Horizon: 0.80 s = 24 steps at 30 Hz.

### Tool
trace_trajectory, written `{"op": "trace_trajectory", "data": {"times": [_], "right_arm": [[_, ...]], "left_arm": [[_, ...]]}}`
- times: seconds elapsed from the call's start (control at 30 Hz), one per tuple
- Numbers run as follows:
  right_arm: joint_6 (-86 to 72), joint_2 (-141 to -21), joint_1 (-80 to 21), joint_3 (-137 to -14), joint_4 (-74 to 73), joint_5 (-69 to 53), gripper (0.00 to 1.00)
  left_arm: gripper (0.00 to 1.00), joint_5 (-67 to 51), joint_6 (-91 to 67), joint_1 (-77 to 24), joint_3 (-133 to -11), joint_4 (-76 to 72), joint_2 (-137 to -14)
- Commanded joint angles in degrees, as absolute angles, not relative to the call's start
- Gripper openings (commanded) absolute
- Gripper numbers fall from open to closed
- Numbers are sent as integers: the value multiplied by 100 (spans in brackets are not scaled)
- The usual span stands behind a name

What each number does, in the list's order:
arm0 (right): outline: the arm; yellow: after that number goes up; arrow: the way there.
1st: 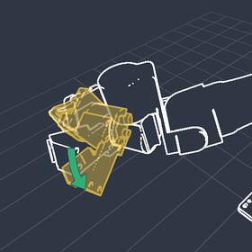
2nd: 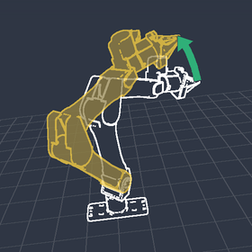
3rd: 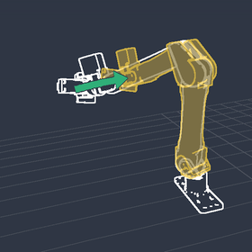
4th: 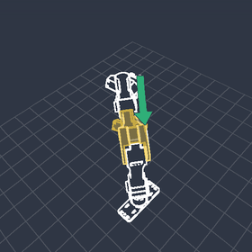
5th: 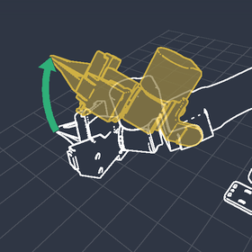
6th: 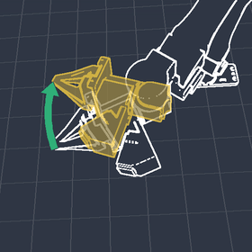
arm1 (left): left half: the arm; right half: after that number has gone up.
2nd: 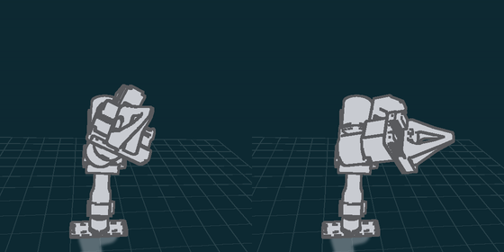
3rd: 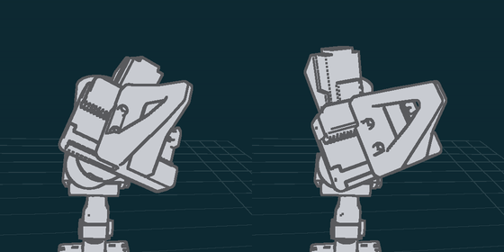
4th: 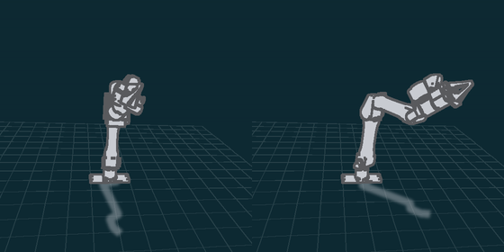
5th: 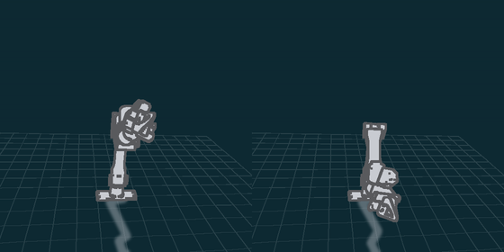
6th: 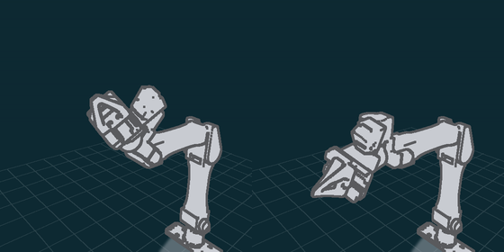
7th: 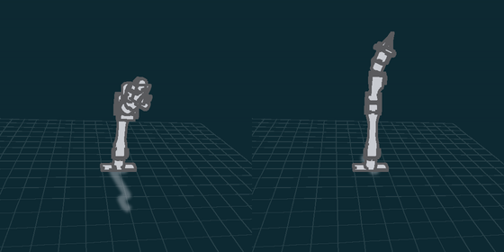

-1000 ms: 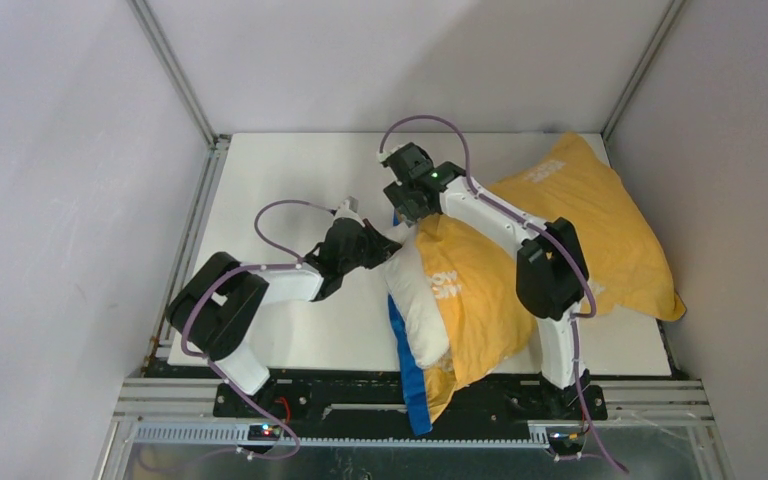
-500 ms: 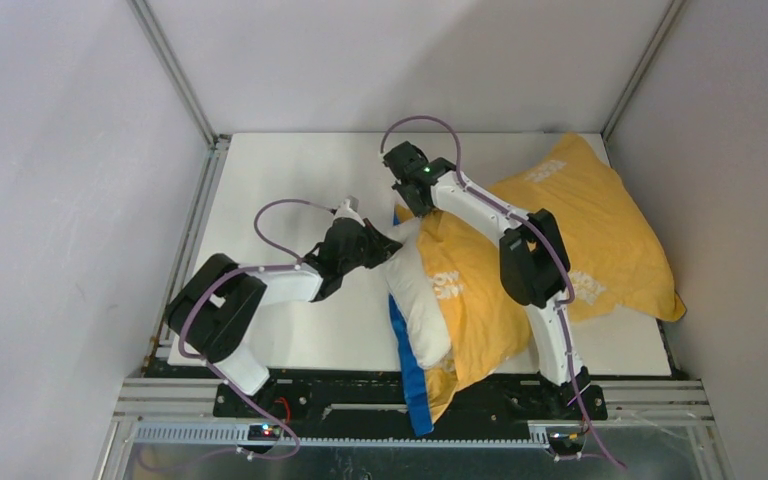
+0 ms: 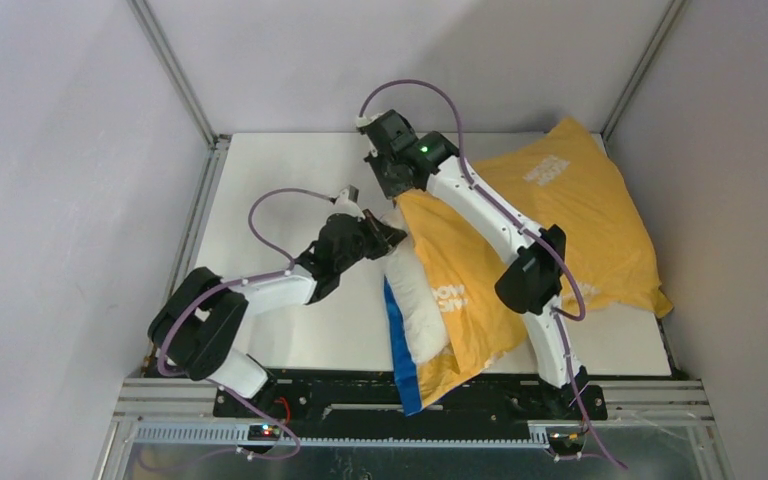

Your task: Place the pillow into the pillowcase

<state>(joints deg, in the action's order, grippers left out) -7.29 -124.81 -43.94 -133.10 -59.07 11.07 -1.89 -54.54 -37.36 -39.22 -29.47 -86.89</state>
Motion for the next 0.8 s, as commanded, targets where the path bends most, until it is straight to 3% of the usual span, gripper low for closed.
{"op": "trace_trajectory", "data": {"times": [0.0,0.13,0.17,0.27,0.33,0.57,0.77], "right_arm": [[-1831,-11923,-4219,-13355,-4877,-88,0],[-2248,-11763,-3893,-13016,-4576,-692,0],[-2238,-11734,-3857,-13125,-4650,-698,6],[-2003,-11589,-3872,-13533,-5133,-317,45],[-1778,-11395,-3989,-13551,-5425,302,60],[-1265,-10641,-4645,-11924,-5450,2106,66],[-1125,-9784,-5003,-10186,-4885,2582,68]], "left_arm": [[0,-194,-5261,-3885,-4467,-2835,-8680],[0,-436,-5522,-3702,-4809,-3149,-9268],[0,-497,-5621,-3628,-4809,-3276,-9363],[0,-524,-5555,-3475,-4814,-3216,-9413],[0,-512,-5417,-3437,-4800,-3110,-9353],[0,-463,-5426,-3411,-4627,-3086,-9282],[0,-547,-5525,-3337,-4736,-2958,-9355]]}}
